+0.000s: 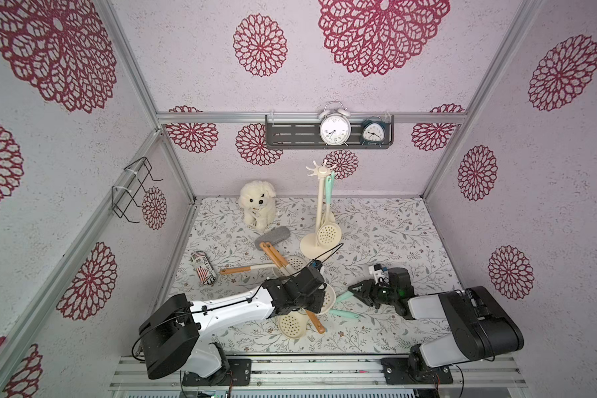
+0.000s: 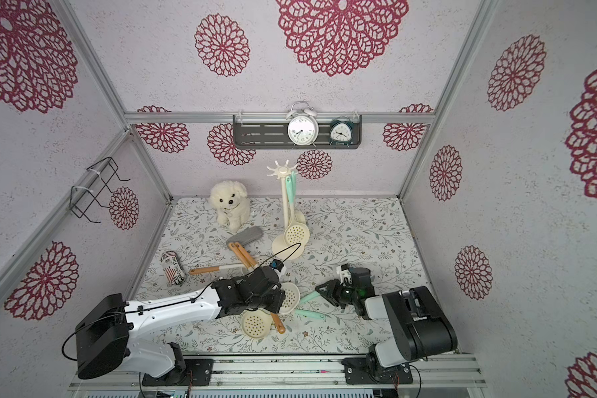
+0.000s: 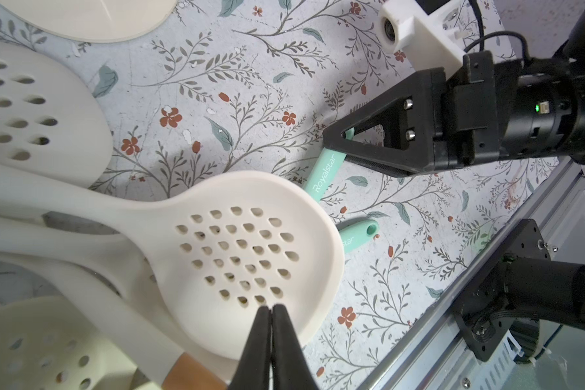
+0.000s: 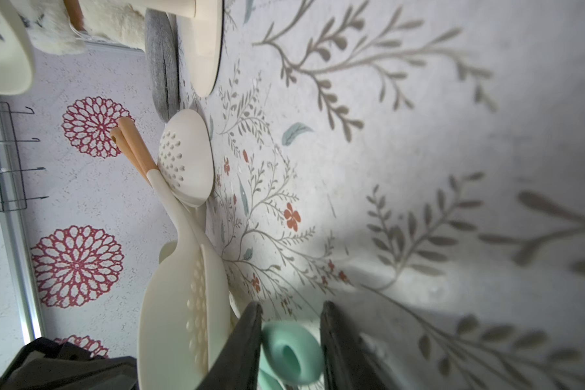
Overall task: Hang the skimmer on the kitchen utensil rack
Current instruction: Pick up the skimmer from the center of the board.
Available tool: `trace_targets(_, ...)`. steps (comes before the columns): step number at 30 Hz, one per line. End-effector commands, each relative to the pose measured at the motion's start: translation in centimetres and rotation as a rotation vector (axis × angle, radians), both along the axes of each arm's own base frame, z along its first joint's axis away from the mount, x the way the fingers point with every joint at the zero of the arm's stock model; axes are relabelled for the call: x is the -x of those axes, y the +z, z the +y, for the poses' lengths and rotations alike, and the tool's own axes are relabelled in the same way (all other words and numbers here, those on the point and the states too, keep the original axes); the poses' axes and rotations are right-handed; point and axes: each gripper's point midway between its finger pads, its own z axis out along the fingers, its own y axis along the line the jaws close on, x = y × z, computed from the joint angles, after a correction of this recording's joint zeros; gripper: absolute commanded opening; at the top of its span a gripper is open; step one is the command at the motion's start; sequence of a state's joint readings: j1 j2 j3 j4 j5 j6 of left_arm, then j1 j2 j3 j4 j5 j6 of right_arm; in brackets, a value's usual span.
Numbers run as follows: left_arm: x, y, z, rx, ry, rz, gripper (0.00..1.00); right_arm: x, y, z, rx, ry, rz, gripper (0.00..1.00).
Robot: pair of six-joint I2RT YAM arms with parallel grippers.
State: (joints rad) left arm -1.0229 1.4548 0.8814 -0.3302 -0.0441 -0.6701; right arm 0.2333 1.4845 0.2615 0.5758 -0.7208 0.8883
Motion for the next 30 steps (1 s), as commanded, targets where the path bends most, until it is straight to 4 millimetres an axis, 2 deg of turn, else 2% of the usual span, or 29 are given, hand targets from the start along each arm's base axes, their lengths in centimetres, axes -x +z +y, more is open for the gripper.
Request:
trace_targets(1,-0.1,0.5,0.2,-0.017,0.004,-0.017,0.08,-0.3,1.2,0.4,-0.041,0.018,-0.053,0.24)
trace_targets(5,-0.6,1.5,0.9,-0.041,0.012,-0.061,0.08,-0.8,3.1,0.4,-0.035,0.019,-0.128,0.13)
trace_targets(10,-2.2,4.7,2.5,-0.039,0.047,-0.127,0.10,-2.0,6.8,-0.8,0.096,0.012,-0.256,0.01)
trace_targets(12,-2.9,6.7,3.1,-0.005,0.062,-0.151,0.18,-2.2,8.5,-1.5,0.169,0.017,-0.297,0.00)
trace_targets(16,-4.6,11.7,3.8,0.108,0.063,-0.207,0.47,-2.1,11.9,-2.8,0.295,0.027,-0.361,0.00)
trace_targets(18,-5.2,13.8,3.9,0.148,0.053,-0.233,0.56,-2.1,13.2,-3.7,0.351,0.007,-0.374,0.00)
trace_targets(22,-6.1,16.6,3.3,0.195,0.006,-0.268,0.60,-2.3,16.0,-5.7,0.460,-0.053,-0.390,0.00)
trace_targets(26,-6.9,17.8,2.2,0.216,-0.033,-0.277,0.63,-2.5,19.4,-8.1,0.590,-0.124,-0.421,0.00)
trace_targets(30,-7.2,19.2,0.3,0.262,-0.106,-0.281,0.68,-2.7,23.6,-10.1,0.698,-0.181,-0.478,0.00)
